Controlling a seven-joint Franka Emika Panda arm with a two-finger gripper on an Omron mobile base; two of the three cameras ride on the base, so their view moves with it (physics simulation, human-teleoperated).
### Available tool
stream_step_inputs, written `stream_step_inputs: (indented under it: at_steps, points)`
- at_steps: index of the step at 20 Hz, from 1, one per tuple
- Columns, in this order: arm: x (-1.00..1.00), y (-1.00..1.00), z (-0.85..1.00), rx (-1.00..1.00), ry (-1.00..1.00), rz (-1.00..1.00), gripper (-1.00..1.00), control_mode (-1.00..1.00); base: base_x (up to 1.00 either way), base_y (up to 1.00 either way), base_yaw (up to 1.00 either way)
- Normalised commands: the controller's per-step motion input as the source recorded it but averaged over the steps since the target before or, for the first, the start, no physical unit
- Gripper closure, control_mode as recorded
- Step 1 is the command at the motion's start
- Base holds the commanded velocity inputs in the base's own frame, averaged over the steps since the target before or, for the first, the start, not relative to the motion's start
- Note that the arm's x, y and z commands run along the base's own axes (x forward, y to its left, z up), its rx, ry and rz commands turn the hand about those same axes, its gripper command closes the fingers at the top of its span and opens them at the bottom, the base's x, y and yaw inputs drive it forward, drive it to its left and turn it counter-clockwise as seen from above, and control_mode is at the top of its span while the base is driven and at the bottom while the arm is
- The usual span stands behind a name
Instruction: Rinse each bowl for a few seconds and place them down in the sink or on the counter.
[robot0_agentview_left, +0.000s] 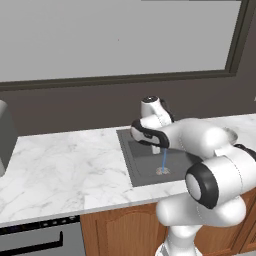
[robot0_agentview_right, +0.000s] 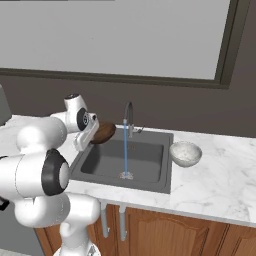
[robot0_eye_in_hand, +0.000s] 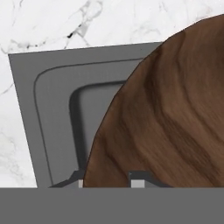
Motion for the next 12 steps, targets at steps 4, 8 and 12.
stream_step_inputs:
  at_steps: [4, 8, 12]
  points:
    - [0.0, -0.36, -0.03, -0.01, 0.01, -0.08, 1.0, -1.0, 0.0, 0.0, 0.0]
    - [0.0, -0.35, -0.05, 0.0, 0.02, -0.08, 1.0, -1.0, 0.0, 0.0, 0.0]
    - [0.01, -0.09, -0.08, -0.02, 0.0, -0.04, 1.0, -1.0, 0.0, 0.0, 0.0]
